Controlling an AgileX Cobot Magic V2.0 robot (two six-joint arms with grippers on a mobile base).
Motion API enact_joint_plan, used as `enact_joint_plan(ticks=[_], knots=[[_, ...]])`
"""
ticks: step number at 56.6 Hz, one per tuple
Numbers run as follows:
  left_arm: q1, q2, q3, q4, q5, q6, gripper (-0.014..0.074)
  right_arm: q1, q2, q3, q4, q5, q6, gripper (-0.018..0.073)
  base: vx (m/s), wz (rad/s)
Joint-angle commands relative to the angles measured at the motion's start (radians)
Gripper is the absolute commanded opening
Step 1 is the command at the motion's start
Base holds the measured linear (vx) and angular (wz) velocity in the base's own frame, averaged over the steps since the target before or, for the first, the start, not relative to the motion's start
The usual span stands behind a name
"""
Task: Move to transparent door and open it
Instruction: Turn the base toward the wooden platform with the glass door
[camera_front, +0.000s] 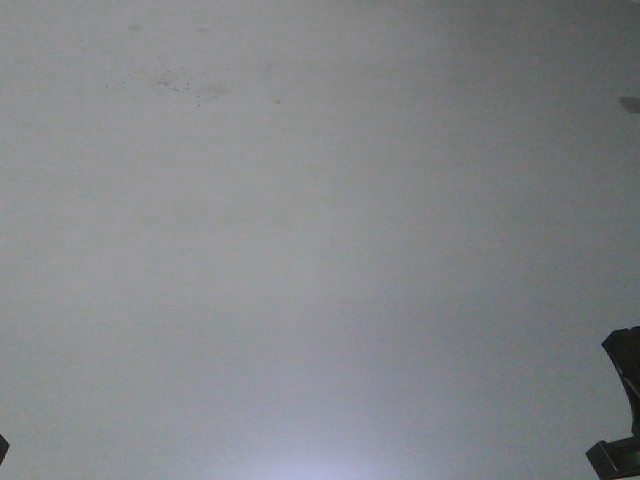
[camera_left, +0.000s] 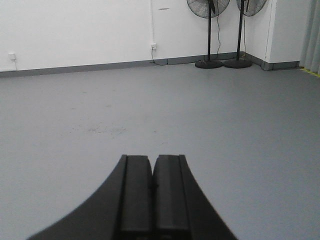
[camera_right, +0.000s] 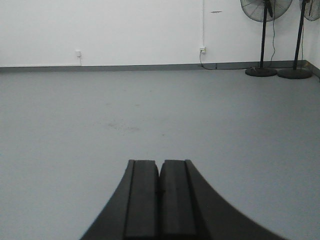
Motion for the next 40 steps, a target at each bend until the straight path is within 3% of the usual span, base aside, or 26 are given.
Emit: enact_joint_plan(ticks=[1, 40], knots=[[0.000, -0.013, -0.025, -0.004, -0.081, -0.001, 0.0003, -0.006, -0.016, 0.001, -0.007, -0.081, -0.004, -0.0004, 0.00, 0.00], [0.000, -0.013, -0.025, -0.004, -0.081, -0.001, 0.0003, -0.006, -0.016, 0.001, -0.007, -0.081, -0.004, -0.0004, 0.00, 0.00]])
